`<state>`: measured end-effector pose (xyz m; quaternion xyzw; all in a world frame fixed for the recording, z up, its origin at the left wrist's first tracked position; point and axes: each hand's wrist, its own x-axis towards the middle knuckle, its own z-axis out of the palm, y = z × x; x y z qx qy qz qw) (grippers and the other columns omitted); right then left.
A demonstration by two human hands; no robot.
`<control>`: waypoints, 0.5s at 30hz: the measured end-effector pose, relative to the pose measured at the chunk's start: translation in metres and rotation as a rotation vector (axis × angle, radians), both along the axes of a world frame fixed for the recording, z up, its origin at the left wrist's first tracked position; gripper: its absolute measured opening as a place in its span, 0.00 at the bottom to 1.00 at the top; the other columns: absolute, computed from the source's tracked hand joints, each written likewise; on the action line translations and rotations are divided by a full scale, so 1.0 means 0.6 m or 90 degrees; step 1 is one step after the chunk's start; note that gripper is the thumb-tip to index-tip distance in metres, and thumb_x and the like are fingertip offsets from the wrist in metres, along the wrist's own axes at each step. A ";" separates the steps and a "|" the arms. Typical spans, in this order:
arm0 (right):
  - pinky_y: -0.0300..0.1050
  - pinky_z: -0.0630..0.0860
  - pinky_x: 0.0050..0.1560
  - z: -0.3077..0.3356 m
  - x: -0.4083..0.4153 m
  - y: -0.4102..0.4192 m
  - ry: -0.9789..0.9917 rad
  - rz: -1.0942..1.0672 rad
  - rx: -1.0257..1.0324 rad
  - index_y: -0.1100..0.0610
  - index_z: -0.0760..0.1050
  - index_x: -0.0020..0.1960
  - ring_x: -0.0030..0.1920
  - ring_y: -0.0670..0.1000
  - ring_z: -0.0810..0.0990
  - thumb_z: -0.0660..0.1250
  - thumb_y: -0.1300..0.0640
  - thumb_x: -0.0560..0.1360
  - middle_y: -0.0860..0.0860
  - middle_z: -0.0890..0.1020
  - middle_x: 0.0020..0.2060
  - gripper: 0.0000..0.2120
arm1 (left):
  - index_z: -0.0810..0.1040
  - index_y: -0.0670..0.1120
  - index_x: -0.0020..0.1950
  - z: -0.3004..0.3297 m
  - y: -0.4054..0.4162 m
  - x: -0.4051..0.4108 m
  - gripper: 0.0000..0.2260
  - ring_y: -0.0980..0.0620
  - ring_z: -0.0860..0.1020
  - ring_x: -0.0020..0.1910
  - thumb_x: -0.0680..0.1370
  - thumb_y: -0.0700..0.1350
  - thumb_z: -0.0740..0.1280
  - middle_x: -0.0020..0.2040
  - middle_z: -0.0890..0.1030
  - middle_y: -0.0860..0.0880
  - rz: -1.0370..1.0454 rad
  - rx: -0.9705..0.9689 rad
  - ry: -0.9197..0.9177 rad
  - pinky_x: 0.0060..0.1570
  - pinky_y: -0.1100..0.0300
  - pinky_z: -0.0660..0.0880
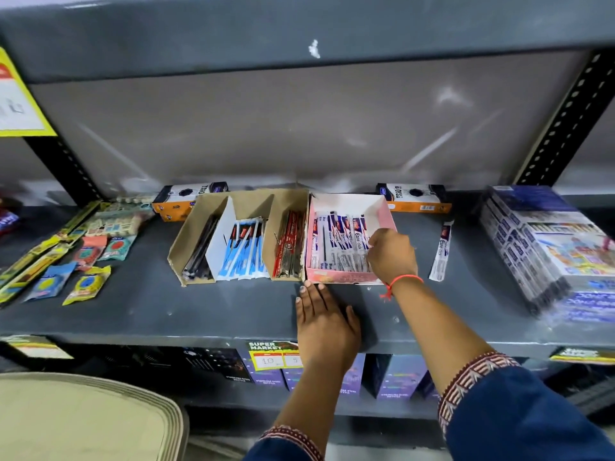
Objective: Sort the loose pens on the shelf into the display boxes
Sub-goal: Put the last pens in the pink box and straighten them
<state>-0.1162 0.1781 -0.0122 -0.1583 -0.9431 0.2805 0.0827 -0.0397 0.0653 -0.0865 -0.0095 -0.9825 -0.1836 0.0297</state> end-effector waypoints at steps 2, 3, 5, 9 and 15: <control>0.51 0.77 0.49 0.010 0.004 0.014 0.082 -0.052 -0.031 0.64 0.78 0.52 0.50 0.66 0.80 0.56 0.69 0.73 0.66 0.81 0.50 0.14 | 0.47 0.35 0.75 -0.003 -0.001 0.000 0.30 0.41 0.51 0.75 0.80 0.53 0.50 0.76 0.53 0.35 -0.003 -0.012 0.000 0.74 0.50 0.45; 0.51 0.76 0.49 0.014 0.007 0.025 0.124 -0.085 -0.042 0.64 0.78 0.53 0.51 0.66 0.79 0.56 0.68 0.74 0.66 0.80 0.51 0.14 | 0.47 0.35 0.74 -0.004 -0.001 -0.001 0.30 0.40 0.51 0.75 0.80 0.53 0.50 0.76 0.53 0.35 -0.004 -0.017 0.001 0.74 0.50 0.45; 0.53 0.73 0.52 0.017 0.013 0.054 0.174 -0.161 -0.064 0.65 0.75 0.57 0.56 0.66 0.76 0.56 0.67 0.74 0.67 0.77 0.56 0.14 | 0.47 0.35 0.74 -0.006 0.000 -0.002 0.30 0.39 0.52 0.75 0.80 0.53 0.51 0.76 0.53 0.34 -0.004 -0.018 0.004 0.74 0.49 0.45; 0.59 0.69 0.62 -0.011 0.036 0.116 -0.006 -0.264 -0.042 0.65 0.66 0.65 0.64 0.68 0.67 0.57 0.65 0.74 0.67 0.69 0.64 0.19 | 0.48 0.35 0.74 -0.007 0.001 -0.001 0.30 0.38 0.52 0.75 0.80 0.52 0.51 0.75 0.53 0.34 -0.004 -0.010 0.015 0.74 0.49 0.45; 0.56 0.74 0.57 -0.034 0.040 0.145 -0.072 -0.258 -0.127 0.68 0.70 0.61 0.59 0.68 0.76 0.59 0.66 0.74 0.68 0.76 0.59 0.16 | 0.47 0.36 0.75 -0.007 0.000 -0.002 0.30 0.39 0.50 0.75 0.80 0.53 0.50 0.76 0.52 0.35 0.002 -0.022 0.007 0.74 0.49 0.44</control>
